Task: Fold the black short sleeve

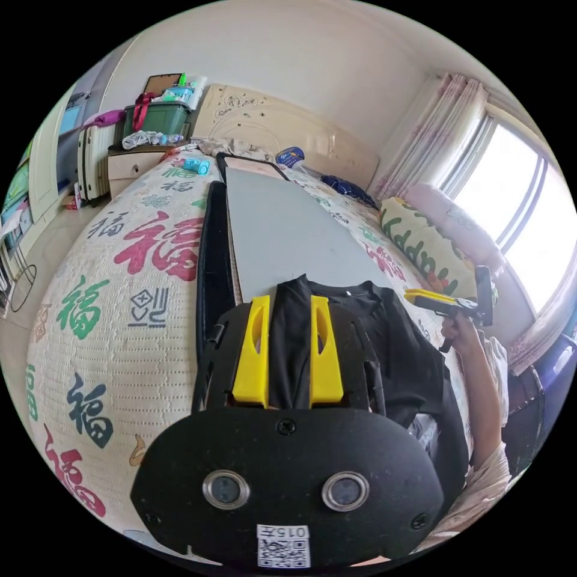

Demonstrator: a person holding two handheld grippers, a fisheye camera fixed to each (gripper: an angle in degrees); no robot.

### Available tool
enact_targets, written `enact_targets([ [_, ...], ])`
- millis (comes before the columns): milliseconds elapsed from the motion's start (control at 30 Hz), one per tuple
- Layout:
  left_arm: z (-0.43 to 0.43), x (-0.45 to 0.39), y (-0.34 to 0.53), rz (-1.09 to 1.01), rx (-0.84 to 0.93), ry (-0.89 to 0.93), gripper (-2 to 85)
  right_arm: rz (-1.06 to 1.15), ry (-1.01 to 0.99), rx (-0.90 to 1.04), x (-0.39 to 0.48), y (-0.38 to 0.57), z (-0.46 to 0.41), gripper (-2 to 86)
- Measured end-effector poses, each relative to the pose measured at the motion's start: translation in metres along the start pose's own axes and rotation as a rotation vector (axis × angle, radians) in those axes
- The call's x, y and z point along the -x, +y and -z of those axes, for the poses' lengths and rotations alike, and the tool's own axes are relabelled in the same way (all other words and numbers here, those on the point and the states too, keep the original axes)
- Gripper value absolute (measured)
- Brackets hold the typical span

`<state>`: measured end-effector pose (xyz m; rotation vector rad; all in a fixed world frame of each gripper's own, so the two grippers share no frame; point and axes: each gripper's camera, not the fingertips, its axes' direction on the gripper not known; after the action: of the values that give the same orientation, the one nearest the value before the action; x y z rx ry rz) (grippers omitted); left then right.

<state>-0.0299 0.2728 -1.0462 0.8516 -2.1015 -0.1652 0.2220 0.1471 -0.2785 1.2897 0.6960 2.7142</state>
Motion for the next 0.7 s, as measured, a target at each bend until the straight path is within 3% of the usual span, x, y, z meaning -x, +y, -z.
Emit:
enact_targets([
  [200,-0.067,-0.005,-0.023,-0.014,0.152,-0.069,10.0,0.036,0.033,0.145,0.021,-0.01,-0.045,7.6],
  [300,-0.089,-0.008,-0.025,-0.036,0.247,-0.065,5.4,0.093,0.077,0.148,0.037,0.002,-0.04,3.8],
  [433,-0.092,-0.027,-0.017,-0.11,0.238,-0.125,1.7,0.078,0.107,0.12,0.044,0.02,-0.024,1.3],
  [533,-0.069,-0.059,-0.002,-0.211,0.102,-0.232,0.8,0.064,0.1,0.024,0.051,0.045,0.016,0.5],
  [700,0.023,-0.125,0.042,-0.377,-0.141,-0.211,0.4,0.163,0.063,-0.18,0.08,0.125,0.16,0.0],
])
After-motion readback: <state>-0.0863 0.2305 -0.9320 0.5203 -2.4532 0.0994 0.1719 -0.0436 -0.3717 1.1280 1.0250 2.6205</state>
